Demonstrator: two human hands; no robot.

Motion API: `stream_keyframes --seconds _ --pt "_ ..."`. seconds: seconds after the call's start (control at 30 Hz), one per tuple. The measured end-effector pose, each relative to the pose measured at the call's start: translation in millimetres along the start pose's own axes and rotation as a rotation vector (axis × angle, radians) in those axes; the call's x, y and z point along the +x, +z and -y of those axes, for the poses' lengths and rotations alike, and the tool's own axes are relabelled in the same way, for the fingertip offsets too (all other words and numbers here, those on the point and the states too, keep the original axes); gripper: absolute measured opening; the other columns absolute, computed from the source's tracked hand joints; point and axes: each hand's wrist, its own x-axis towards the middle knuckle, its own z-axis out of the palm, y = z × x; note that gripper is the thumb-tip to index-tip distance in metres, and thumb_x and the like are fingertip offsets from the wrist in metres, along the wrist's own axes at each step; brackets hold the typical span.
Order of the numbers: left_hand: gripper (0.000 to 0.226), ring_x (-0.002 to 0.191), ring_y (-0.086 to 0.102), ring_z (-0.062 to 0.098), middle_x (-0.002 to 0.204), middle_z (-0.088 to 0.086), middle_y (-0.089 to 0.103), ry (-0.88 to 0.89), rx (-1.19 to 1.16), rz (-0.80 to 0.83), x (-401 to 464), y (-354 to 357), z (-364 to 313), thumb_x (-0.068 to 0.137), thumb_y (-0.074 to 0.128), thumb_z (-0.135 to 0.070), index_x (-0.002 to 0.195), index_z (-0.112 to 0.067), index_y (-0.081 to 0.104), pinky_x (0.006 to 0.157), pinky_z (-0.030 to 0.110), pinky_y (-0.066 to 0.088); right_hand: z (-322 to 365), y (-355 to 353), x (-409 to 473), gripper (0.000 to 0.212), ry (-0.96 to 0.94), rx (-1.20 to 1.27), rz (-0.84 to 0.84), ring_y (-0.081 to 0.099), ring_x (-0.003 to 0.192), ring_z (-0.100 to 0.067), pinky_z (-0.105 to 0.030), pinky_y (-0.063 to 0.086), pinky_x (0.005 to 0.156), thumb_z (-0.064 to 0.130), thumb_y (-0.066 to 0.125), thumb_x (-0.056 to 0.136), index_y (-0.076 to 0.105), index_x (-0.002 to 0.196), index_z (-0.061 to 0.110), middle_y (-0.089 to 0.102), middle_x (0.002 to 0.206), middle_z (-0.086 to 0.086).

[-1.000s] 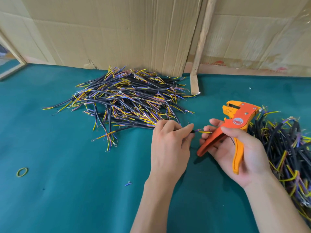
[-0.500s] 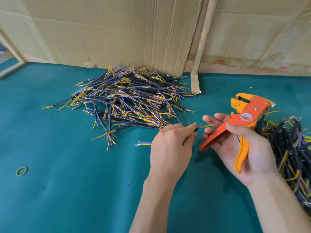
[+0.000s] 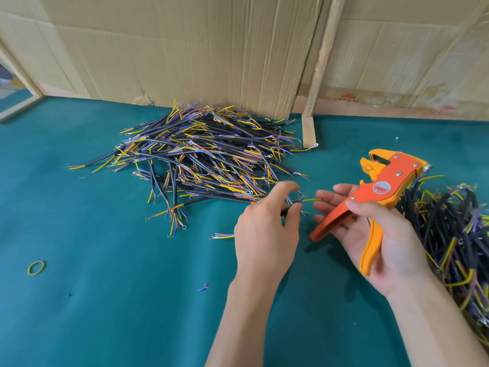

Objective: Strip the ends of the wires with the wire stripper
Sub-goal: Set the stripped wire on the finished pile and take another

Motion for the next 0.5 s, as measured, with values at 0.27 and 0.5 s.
stream_keyframes --seconds 0.27,0.5 --pt "0.027 0.079 0.057 0.027 0.082 -0.004 0.061 0.151 0.009 0.057 2.5 -2.6 6.7 0.096 0.055 -0.014 0.110 -0.033 0.068 0.067 0.044 0.050 0.0 8.5 -3.2 0.047 0.061 0.056 0.112 0.070 0.106 -0.040 -0.042 0.060 0.084 0.019 0.070 0.068 0.063 0.112 0.003 0.069 0.118 -0.031" --pt "0.011 0.059 0.053 0.006 0.082 -0.013 0.070 0.088 -0.187 -0.083 8.2 -7.4 13.1 0.093 0.067 -0.021 0.096 -0.028 0.075 0.060 0.028 0.046 4.1 7.7 -4.6 0.051 0.079 0.038 0.106 0.070 0.097 -0.039 -0.044 0.060 0.081 0.019 0.069 0.069 0.063 0.117 -0.001 0.068 0.121 -0.029"
